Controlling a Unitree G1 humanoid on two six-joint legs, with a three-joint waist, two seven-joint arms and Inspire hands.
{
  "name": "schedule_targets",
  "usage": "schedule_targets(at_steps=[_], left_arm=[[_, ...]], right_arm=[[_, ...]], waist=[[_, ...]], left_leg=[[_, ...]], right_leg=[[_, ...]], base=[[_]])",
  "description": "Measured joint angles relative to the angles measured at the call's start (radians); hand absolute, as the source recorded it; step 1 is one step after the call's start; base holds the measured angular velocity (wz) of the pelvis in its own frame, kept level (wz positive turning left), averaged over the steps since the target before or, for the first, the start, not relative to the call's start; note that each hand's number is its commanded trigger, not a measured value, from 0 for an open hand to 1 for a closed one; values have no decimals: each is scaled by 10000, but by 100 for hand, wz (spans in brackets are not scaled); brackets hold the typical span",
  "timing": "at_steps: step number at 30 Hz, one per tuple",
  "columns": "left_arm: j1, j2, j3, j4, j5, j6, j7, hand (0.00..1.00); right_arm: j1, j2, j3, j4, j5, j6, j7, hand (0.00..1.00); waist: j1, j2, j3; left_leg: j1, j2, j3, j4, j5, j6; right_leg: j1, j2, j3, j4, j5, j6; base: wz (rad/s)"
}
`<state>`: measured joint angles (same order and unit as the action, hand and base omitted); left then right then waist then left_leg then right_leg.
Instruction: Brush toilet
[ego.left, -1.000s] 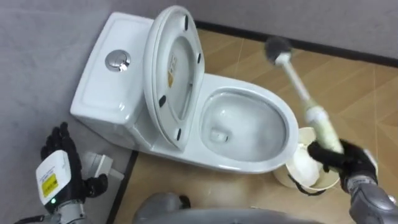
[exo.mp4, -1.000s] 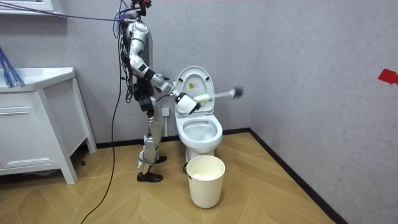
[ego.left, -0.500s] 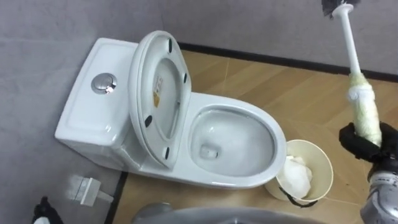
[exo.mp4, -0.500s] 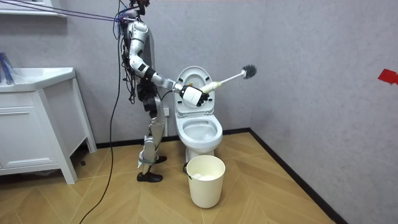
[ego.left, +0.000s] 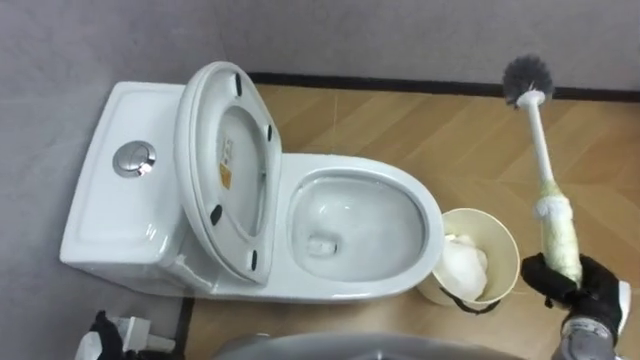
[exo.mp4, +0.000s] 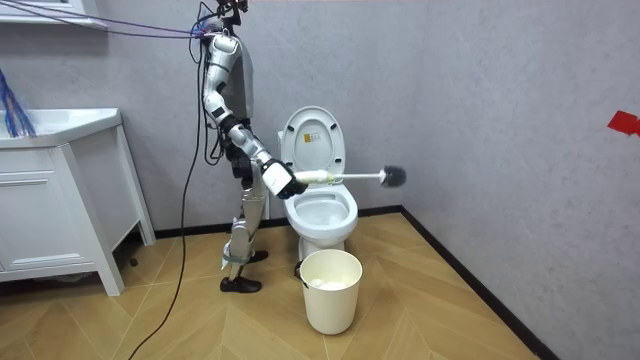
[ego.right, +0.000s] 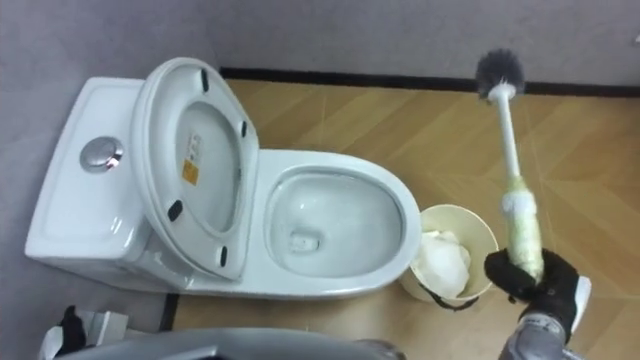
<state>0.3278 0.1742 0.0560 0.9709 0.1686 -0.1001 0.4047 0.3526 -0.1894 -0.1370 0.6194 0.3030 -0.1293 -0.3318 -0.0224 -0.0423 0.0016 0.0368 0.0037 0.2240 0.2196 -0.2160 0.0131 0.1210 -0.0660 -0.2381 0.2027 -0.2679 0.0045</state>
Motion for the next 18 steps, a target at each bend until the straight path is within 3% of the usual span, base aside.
schedule_targets(at_steps=[5, 10, 13, 18], left_arm=[[-98, -78, 1, 32, -4, 129, -562, 0], [-107, -79, 22, 460, 214, 759, -1132, 0], [-124, -118, 21, 893, 324, 1000, -1267, 0], [-226, -284, 312, 1297, 402, 1212, -1323, 0]], right_arm=[[-468, 90, 71, 1378, 168, 6, 566, 0], [-456, 177, 66, 2484, 573, 355, 987, 0], [-695, 277, -13, 3715, 987, 413, 1042, 0], [-825, 329, -57, 4667, 1670, 661, 1032, 0]], waist=[[-29, 8, -1], [-68, 113, -21], [-204, 162, -50], [-272, 272, -31]], left_leg=[[211, -5, 118, -163, 0, 0], [300, 20, 111, -188, -6, 12], [321, 24, 104, -146, -16, 28], [432, 28, 109, -132, -20, 36]], right_leg=[[51, 23, 227, -7, 54, -7], [153, 24, 225, -7, 75, 9], [232, 25, 222, 4, 84, 10], [317, 24, 239, 21, 88, 12]], base=[[-14], [0], [0], [-1]])
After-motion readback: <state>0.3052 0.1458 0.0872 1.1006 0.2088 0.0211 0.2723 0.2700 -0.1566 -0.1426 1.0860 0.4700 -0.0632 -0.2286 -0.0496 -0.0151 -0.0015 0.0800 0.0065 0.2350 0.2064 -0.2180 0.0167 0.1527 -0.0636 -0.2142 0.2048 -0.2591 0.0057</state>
